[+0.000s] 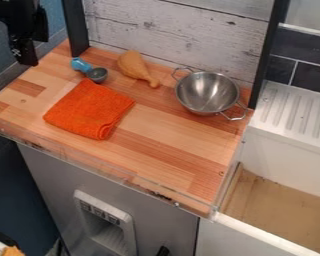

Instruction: Moved blue spoon from left upper side to the right lower side

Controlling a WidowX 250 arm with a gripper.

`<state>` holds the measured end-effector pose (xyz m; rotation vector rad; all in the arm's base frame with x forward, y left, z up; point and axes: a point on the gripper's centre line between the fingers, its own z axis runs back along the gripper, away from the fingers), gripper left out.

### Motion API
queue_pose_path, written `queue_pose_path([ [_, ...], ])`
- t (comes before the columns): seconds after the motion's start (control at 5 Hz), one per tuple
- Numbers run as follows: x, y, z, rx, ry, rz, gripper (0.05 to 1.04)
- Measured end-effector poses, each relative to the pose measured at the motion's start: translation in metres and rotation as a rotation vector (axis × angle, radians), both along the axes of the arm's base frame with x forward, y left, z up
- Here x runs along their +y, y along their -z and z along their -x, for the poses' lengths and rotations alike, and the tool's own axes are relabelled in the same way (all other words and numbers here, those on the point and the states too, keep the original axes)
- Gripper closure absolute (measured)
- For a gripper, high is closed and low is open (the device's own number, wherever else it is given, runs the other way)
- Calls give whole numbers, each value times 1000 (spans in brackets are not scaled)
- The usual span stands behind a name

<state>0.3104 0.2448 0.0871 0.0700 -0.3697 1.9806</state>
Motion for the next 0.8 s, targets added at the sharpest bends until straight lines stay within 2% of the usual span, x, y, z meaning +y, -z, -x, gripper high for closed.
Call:
queue_pose_path([
  [0.2, -1, 14, 1, 31, 7, 18, 83],
  [0.4, -7, 31, -10, 84, 79, 32, 83],
  [0.6, -18, 40, -30, 126, 172, -2, 83],
  [0.8, -28, 45, -48, 136, 240, -9, 83],
])
